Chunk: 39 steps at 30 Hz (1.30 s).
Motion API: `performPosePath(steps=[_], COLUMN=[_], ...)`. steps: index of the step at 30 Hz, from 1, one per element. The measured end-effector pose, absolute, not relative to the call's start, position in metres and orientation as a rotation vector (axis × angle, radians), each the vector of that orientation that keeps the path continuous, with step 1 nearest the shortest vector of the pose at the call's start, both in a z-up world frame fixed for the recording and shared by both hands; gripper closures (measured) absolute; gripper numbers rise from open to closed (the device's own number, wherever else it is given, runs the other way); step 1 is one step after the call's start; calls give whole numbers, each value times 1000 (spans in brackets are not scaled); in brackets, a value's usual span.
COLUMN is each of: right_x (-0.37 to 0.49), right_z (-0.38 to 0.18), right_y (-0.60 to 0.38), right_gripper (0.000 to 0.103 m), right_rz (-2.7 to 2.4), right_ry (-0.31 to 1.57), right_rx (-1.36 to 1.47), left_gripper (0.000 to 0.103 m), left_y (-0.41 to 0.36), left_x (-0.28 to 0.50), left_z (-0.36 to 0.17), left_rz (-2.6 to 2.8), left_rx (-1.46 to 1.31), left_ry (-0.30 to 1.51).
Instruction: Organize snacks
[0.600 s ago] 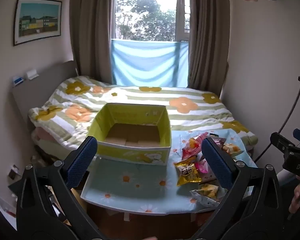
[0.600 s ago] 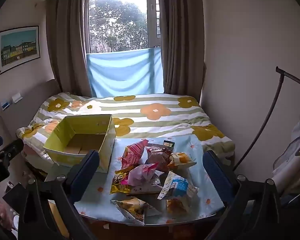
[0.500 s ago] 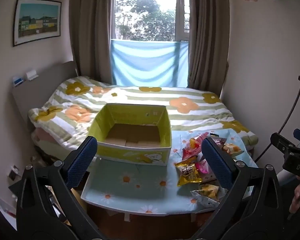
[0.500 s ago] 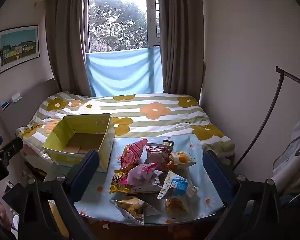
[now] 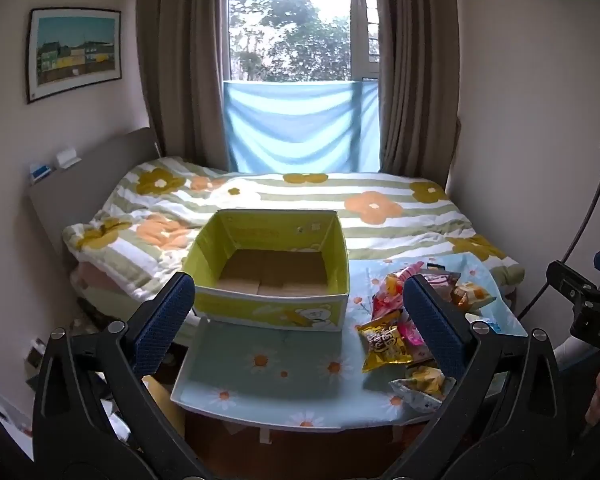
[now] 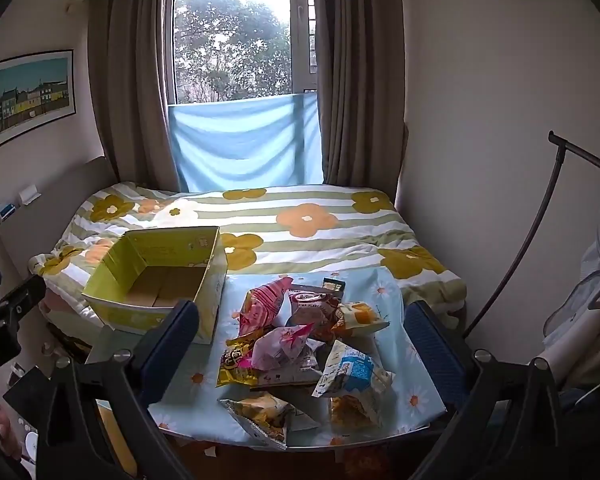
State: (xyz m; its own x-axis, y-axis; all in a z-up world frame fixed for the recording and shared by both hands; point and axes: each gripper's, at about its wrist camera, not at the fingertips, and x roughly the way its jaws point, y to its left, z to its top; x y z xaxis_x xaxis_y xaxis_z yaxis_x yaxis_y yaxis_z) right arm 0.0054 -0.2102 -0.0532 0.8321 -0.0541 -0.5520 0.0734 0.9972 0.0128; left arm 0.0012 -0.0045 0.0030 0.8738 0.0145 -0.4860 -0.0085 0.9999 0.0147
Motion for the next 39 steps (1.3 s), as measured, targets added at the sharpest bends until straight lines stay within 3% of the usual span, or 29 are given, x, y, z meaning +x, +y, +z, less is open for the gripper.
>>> performPosePath(steps=[39], right_x=[6], right_z=[-62], right_y=[-205], right_gripper=[0], right_rz=[-87], right_ry=[602], right_rx=[26], left_gripper=[0], left_y=[-5], left_x=[-1], left_z=[-1], left_rz=[-2], left_rx=[2], left_ry=[530])
